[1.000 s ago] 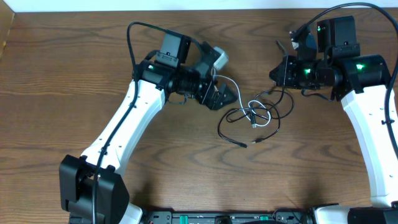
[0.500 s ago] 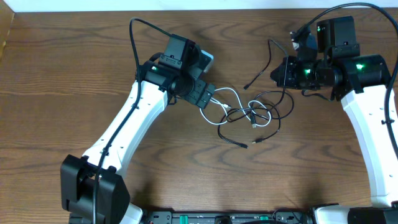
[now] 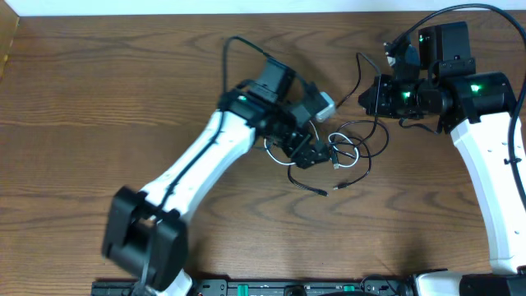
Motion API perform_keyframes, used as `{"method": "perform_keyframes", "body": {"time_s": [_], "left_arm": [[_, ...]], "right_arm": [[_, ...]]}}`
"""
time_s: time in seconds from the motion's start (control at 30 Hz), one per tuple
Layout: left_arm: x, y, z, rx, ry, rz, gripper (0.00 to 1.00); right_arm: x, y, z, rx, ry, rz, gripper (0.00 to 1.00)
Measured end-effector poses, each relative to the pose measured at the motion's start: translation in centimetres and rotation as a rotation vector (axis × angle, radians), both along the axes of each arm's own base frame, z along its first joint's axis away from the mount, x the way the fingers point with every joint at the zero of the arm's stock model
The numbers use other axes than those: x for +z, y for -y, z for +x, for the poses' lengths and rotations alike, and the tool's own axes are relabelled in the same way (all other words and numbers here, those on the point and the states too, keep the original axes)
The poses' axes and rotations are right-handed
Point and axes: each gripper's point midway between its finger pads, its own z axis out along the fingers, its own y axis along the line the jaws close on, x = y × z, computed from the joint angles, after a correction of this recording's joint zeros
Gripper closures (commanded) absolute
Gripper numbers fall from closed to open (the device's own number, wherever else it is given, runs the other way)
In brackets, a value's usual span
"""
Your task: Untangle cables
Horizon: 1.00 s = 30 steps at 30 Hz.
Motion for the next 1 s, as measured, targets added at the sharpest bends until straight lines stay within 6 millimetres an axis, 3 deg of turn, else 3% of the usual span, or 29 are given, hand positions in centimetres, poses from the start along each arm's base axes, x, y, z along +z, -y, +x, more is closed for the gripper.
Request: {"method": "perform_keyframes", "body": {"time_s": [0.07,0.17,0.2,0.23,0.4,0.53,0.6,0.67,0.77,0.9,1.0], "left_arm": [[-1.9,0.8,0.2,-0.012,-0.011,0.022,0.08],[-4.0,1.2,0.3,-0.016,-0.035,0.053,0.52],[-4.5,1.2,0.3,-0.015,-0.043,0.061,0.74],[-4.8,1.2,0.4,-0.016,-0.046,0.066,0.89],[-5.1,0.6,1.5,0.035,-0.014,0.102,0.93],[-4.4,-1.9,4.2,0.211,0.036,0.186,0.93],[-2.2,-3.5,5.8,0.313,0.099,0.202,0.92],[1.4,-5.2,7.4,0.414,0.183,0.19,0.93],[9.0,-7.8,8.7,0.565,0.342,0.111,0.92],[17.7,-12.1,8.1,0.728,0.502,0.001,0.93],[21.1,-15.3,7.5,0.83,0.564,-0.039,0.92]], "right_arm": [[0.0,0.0,0.0,0.0,-0.001,0.0,0.99],[0.0,0.0,0.0,0.001,-0.001,-0.001,0.99],[0.0,0.0,-0.1,0.002,-0.002,-0.002,0.99],[-0.1,0.0,-0.1,0.003,-0.002,-0.003,0.99],[-0.2,0.3,0.0,-0.003,0.002,-0.019,0.99],[-0.8,1.6,0.1,-0.048,-0.009,-0.088,0.99],[-1.3,2.7,0.1,-0.082,-0.019,-0.141,0.99],[-1.6,3.8,0.1,-0.116,-0.022,-0.191,0.99],[-1.9,5.4,0.2,-0.164,-0.029,-0.257,0.99],[-2.2,7.6,0.3,-0.224,-0.036,-0.313,0.99],[-2.3,9.3,0.4,-0.27,-0.046,-0.333,0.99]]}}
